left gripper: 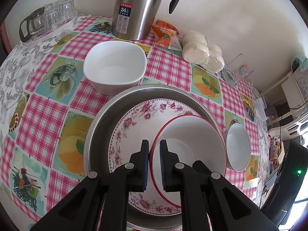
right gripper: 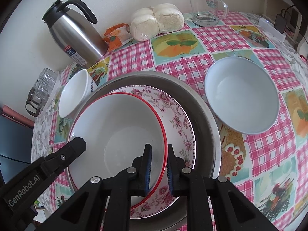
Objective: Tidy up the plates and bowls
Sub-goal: 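Lower the red-rimmed bowl onto the plate inside the basin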
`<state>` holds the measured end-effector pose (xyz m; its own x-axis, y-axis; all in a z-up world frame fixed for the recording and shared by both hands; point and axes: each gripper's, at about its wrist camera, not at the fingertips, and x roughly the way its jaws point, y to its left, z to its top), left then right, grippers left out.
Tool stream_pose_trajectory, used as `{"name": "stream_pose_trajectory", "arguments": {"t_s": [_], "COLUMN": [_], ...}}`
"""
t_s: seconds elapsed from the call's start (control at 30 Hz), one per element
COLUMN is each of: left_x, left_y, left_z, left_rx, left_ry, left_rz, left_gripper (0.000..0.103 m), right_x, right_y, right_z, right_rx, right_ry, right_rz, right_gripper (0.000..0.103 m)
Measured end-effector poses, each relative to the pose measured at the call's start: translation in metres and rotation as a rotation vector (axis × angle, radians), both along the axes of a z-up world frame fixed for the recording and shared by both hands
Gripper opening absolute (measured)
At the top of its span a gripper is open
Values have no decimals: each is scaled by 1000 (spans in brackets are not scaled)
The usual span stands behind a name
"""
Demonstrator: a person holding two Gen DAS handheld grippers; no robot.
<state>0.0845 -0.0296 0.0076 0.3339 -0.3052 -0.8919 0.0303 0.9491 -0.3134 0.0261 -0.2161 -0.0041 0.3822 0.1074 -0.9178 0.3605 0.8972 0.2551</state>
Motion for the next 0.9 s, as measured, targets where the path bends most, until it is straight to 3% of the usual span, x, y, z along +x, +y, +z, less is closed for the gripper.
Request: {"name": "stream_pose_trajectory", "arguments": {"t_s": [0.43, 0.7, 0.9], "left_x": [2, -4, -8], "left_y": [4, 14, 22], "left_z": [-2, 18, 40], "left_rx": [-26, -16, -13], "left_ry": [22, -34, -97], "left_rz": [3, 23, 44], "left_gripper": [14, 25, 42], "right_x": [-4, -11, -13], "right_y": [-6, -11, -6], "right_z": [2, 32, 53], "right_rx": [6, -65, -95], "right_ry": [12, -60, -122], "right_rz": [-29, -46, -38], "right_gripper": [21, 25, 25]}}
